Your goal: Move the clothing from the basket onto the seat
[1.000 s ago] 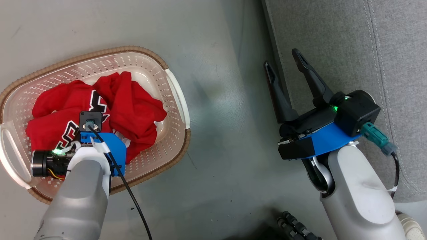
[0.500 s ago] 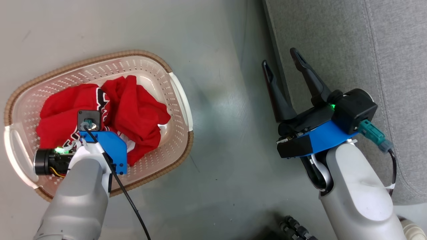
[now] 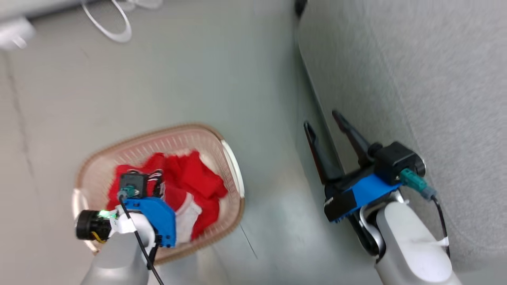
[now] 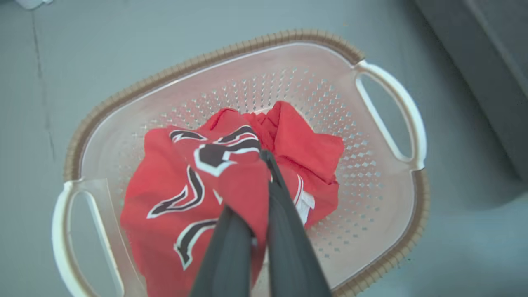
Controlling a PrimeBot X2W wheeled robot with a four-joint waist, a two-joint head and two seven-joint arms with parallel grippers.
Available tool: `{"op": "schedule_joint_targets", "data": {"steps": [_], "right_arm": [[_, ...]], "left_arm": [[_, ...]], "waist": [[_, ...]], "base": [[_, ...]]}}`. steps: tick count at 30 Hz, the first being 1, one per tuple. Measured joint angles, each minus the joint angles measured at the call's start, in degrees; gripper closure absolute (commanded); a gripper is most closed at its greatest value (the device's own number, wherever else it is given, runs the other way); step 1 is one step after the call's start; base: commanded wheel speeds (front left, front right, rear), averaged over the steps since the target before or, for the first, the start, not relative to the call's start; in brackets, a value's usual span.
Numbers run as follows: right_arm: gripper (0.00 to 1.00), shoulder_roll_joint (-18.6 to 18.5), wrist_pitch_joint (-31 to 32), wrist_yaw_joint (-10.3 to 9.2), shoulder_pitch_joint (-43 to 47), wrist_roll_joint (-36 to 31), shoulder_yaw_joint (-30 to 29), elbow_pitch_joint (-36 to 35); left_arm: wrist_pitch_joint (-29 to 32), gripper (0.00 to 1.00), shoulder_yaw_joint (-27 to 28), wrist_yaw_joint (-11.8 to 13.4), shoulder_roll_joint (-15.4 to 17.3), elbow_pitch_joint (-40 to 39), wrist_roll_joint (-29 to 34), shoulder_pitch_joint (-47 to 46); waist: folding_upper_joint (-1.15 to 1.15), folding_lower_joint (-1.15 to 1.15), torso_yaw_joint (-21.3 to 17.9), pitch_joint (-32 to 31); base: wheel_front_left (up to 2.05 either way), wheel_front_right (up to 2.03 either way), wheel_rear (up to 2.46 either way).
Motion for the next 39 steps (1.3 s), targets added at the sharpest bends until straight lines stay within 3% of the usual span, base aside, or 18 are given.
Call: {"op": "schedule_joint_targets", "data": {"steps": [5,9,17,19,28,39], "right_arm": [[0.00,0.0,1.2,-0.01,4.0,0.3,-0.5,2.2],[0.00,0.0,2.4,-0.01,6.5,0.7,-0.4,2.7],[0.00,0.0,4.3,-0.01,11.1,1.4,-0.9,2.6],[0.00,0.0,4.8,-0.01,11.3,1.3,-0.8,2.0],[0.00,0.0,6.3,-0.01,12.4,1.8,0.3,0.1],[0.00,0.0,8.2,-0.01,11.4,2.9,3.2,-2.5]], "left_arm": [[-1.8,1.00,-1.9,-3.1,-1.4,-2.7,-0.8,0.9],[-1.0,1.00,-4.9,-3.6,-2.3,-6.5,-2.5,-0.5],[5.8,1.00,-19.7,-3.6,-2.4,-26.0,-16.8,-0.7],[7.1,1.00,-22.3,-2.5,-2.6,-29.7,-19.1,-2.2],[9.5,1.00,-29.5,2.3,-2.5,-35.8,-25.9,-7.1],[8.9,1.00,-33.7,3.5,-2.5,-34.0,-29.8,-7.7]], "waist": [[0.00,-0.01,2.0,-9.3],[0.00,-0.02,4.0,-16.3],[0.01,-0.03,7.8,-27.4],[0.01,-0.02,8.8,-29.3],[0.01,-0.02,10.5,-33.0],[0.01,0.00,9.4,-32.6]], "base": [[0.00,0.00,0.00],[0.00,0.00,0.00],[0.00,0.00,0.00],[0.00,0.00,0.00],[0.00,0.00,0.00],[0.00,0.00,0.00]]}}
